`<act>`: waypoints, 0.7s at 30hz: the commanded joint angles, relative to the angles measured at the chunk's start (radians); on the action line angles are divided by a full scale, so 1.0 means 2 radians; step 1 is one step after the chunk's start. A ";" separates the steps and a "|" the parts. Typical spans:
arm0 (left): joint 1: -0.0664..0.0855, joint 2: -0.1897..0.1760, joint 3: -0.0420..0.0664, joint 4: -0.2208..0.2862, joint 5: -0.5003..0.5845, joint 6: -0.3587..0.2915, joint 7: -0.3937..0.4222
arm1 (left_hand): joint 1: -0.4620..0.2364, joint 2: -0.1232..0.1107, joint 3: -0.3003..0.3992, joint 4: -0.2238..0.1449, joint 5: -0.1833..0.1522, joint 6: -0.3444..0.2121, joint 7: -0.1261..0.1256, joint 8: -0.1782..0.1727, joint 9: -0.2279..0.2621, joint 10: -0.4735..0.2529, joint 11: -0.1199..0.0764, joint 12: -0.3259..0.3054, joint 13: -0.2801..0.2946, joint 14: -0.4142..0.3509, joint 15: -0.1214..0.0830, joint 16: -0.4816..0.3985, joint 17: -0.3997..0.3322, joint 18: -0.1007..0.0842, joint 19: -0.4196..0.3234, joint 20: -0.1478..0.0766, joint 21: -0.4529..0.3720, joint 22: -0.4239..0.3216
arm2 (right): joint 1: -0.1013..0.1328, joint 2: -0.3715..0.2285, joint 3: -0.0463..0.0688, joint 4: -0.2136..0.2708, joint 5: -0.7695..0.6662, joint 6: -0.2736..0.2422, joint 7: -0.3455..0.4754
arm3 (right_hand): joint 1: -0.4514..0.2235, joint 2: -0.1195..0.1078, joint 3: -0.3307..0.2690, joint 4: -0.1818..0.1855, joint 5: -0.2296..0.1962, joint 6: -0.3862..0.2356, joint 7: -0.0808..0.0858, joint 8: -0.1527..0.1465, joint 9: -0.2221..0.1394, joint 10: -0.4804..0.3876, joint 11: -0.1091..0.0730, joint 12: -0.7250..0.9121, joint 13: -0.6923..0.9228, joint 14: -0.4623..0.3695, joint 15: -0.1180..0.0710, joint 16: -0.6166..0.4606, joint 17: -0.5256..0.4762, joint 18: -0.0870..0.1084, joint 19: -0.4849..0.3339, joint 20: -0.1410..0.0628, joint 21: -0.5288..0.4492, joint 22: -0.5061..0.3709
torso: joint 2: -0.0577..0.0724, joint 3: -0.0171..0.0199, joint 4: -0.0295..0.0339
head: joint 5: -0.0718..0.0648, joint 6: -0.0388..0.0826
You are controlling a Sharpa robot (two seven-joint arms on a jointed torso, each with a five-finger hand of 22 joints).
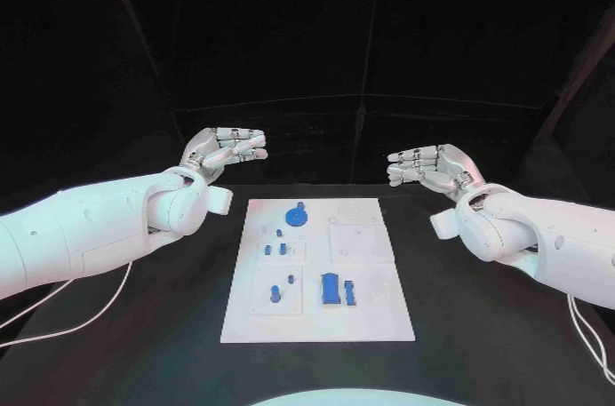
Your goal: Assemble the parts on the task board
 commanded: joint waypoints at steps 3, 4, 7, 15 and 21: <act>-0.001 0.004 0.001 -0.003 0.002 -0.003 0.001 | -0.222 -0.012 0.032 -0.036 -0.023 -0.161 -0.029 -0.037 -0.033 -0.168 -0.024 -0.052 -0.032 -0.158 -0.019 -0.025 -0.049 -0.025 -0.136 -0.039 -0.043 -0.047 | 0.000 0.003 0.002 -0.005 0.006 0.000 0.003 | -0.245 -0.032 0.018 -0.018 -0.025 -0.149 -0.030 -0.033 -0.048 -0.160 -0.022 -0.025 -0.046 -0.163 -0.018 -0.056 -0.038 -0.026 -0.133 -0.036 -0.052 -0.088 | 0.000 0.0001 0.0002 | 0.000 0.001; -0.003 0.003 0.002 -0.001 0.002 -0.007 0.000 | -0.246 -0.012 0.032 -0.036 -0.023 -0.179 -0.032 -0.037 -0.033 -0.185 -0.027 -0.052 -0.032 -0.175 -0.021 -0.027 -0.054 -0.025 -0.150 -0.043 -0.043 -0.051 | -0.002 0.004 0.002 -0.003 0.009 -0.004 0.004 | -0.269 -0.032 0.020 -0.018 -0.027 -0.164 -0.032 -0.033 -0.048 -0.177 -0.024 -0.027 -0.046 -0.180 -0.020 -0.056 -0.041 -0.026 -0.147 -0.039 -0.056 -0.096 | 0.000 0.0002 0.0008 | 0.000 0.003; -0.009 0.003 0.008 0.008 -0.001 -0.021 -0.001 | -0.296 -0.012 0.032 -0.036 -0.023 -0.213 -0.039 -0.037 -0.033 -0.222 -0.032 -0.052 -0.032 -0.210 -0.026 -0.032 -0.064 -0.027 -0.179 -0.051 -0.043 -0.061 | -0.007 0.005 0.006 0.005 0.020 -0.017 0.007 | -0.323 -0.032 0.023 -0.018 -0.033 -0.197 -0.039 -0.033 -0.048 -0.214 -0.029 -0.066 -0.046 -0.219 -0.056 -0.056 -0.046 -0.026 -0.180 -0.046 -0.065 -0.113 | -0.001 0.0008 0.0032 | -0.003 0.010; -0.051 -0.002 0.045 0.069 -0.016 -0.110 -0.007 | -0.415 -0.012 0.032 -0.036 -0.023 -0.298 -0.054 -0.037 -0.033 -0.310 -0.079 -0.052 -0.032 -0.295 -0.066 -0.068 -0.087 -0.039 -0.251 -0.073 -0.043 -0.083 | -0.041 0.013 0.029 0.058 0.093 -0.106 0.028 | -0.449 -0.032 0.060 -0.018 -0.077 -0.277 -0.055 -0.033 -0.048 -0.302 -0.073 -0.066 -0.046 -0.312 -0.056 -0.056 -0.093 -0.040 -0.258 -0.064 -0.088 -0.154 | -0.003 0.0042 0.0163 | -0.016 0.048; -0.091 -0.006 0.081 0.129 -0.031 -0.196 -0.014 | -0.479 -0.012 0.032 -0.036 -0.023 -0.344 -0.093 -0.037 -0.033 -0.357 -0.079 -0.052 -0.032 -0.341 -0.066 -0.068 -0.100 -0.047 -0.289 -0.085 -0.043 -0.095 | -0.064 0.018 0.045 0.093 0.141 -0.165 0.042 | -0.518 -0.032 0.060 -0.018 -0.077 -0.320 -0.096 -0.033 -0.048 -0.350 -0.073 -0.066 -0.046 -0.363 -0.056 -0.056 -0.093 -0.045 -0.300 -0.073 -0.100 -0.175 | -0.004 0.0053 0.0206 | -0.020 0.060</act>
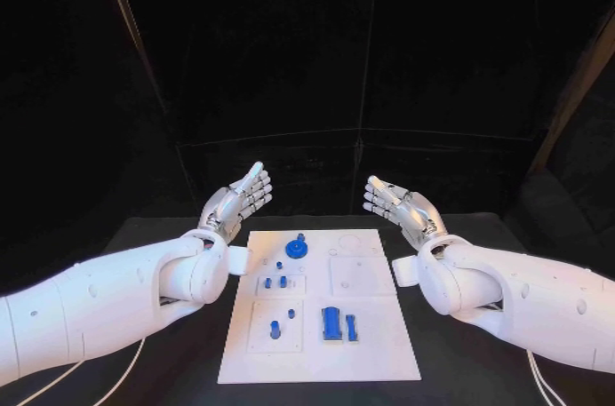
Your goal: Assemble the parts on the task board
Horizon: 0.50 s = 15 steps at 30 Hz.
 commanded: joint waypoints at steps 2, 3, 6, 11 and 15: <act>-0.021 -0.003 0.018 0.036 -0.026 -0.116 -0.007 | -0.116 -0.001 0.001 -0.005 -0.004 -0.083 -0.034 -0.004 -0.002 -0.086 -0.017 -0.005 -0.002 -0.083 -0.010 -0.008 -0.023 -0.052 -0.069 -0.021 -0.004 -0.022 | -0.009 0.002 0.007 0.018 0.069 -0.084 0.027 | -0.126 -0.002 0.009 0.000 -0.016 -0.079 -0.040 -0.004 -0.002 -0.087 -0.013 -0.006 -0.002 -0.093 -0.004 -0.004 -0.018 -0.019 -0.077 -0.049 -0.022 -0.040 | -0.001 0.0011 0.0045 | -0.002 0.005; -0.025 -0.003 0.022 0.042 -0.027 -0.125 -0.008 | -0.124 -0.001 0.001 -0.005 -0.004 -0.088 -0.034 -0.004 -0.002 -0.092 -0.017 -0.005 -0.002 -0.088 -0.010 -0.008 -0.024 -0.052 -0.074 -0.022 -0.004 -0.023 | -0.010 0.002 0.008 0.020 0.072 -0.088 0.028 | -0.135 -0.002 0.009 0.000 -0.016 -0.085 -0.040 -0.004 -0.002 -0.093 -0.013 -0.006 -0.002 -0.099 -0.004 -0.004 -0.018 -0.019 -0.082 -0.049 -0.024 -0.043 | -0.001 0.0011 0.0045 | -0.002 0.005; -0.035 -0.004 0.031 0.057 -0.031 -0.146 -0.010 | -0.147 -0.001 0.001 -0.005 -0.004 -0.105 -0.034 -0.004 -0.002 -0.109 -0.017 -0.005 -0.002 -0.105 -0.010 -0.008 -0.063 -0.052 -0.088 -0.059 -0.004 -0.061 | -0.012 0.003 0.009 0.023 0.077 -0.093 0.030 | -0.160 -0.002 0.009 0.000 -0.016 -0.101 -0.040 -0.004 -0.002 -0.111 -0.013 -0.006 -0.002 -0.118 -0.004 -0.004 -0.018 -0.054 -0.098 -0.049 -0.062 -0.051 | -0.001 0.0011 0.0045 | -0.002 0.005; -0.041 -0.005 0.037 0.066 -0.033 -0.160 -0.011 | -0.179 -0.001 0.001 -0.005 -0.004 -0.128 -0.034 -0.004 -0.002 -0.132 -0.017 -0.005 -0.002 -0.128 -0.010 -0.008 -0.063 -0.052 -0.106 -0.059 -0.004 -0.061 | -0.012 0.003 0.009 0.023 0.077 -0.093 0.030 | -0.195 -0.002 0.009 0.000 -0.016 -0.123 -0.040 -0.004 -0.002 -0.135 -0.013 -0.006 -0.002 -0.143 -0.004 -0.004 -0.018 -0.054 -0.120 -0.049 -0.062 -0.062 | -0.001 0.0011 0.0045 | -0.002 0.005; -0.041 -0.005 0.037 0.066 -0.033 -0.160 -0.011 | -0.200 -0.001 0.001 -0.005 -0.004 -0.143 -0.034 -0.004 -0.002 -0.148 -0.017 -0.005 -0.002 -0.143 -0.010 -0.008 -0.063 -0.052 -0.118 -0.059 -0.004 -0.061 | -0.012 0.003 0.009 0.023 0.077 -0.093 0.030 | -0.217 -0.002 0.009 0.000 -0.016 -0.136 -0.040 -0.004 -0.002 -0.150 -0.013 -0.006 -0.002 -0.159 -0.004 -0.004 -0.018 -0.054 -0.133 -0.049 -0.062 -0.069 | -0.001 0.0011 0.0045 | -0.002 0.005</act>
